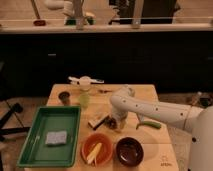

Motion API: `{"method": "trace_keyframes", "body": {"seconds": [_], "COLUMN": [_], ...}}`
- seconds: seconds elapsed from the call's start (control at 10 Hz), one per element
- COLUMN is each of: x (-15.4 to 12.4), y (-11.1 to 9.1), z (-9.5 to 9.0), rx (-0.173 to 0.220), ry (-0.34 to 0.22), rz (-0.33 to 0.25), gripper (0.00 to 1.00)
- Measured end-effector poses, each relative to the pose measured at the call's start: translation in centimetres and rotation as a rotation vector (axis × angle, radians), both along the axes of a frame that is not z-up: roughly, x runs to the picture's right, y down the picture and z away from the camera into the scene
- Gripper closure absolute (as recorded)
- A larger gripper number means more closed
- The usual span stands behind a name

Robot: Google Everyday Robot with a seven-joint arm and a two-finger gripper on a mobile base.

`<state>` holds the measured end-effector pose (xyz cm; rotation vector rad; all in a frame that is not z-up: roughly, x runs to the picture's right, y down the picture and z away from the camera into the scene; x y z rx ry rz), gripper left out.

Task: Place grapes in purple bowl

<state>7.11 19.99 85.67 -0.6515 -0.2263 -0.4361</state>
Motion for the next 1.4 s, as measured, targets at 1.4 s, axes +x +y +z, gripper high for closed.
{"method": "trace_keyframes", "body": {"seconds": [1.4], "x": [0.8], "y": [-5.0], "z": [-7.6], "rx": [0.141], "ry": [-0.145], "rz": [0.024], "gripper": [1.00]}}
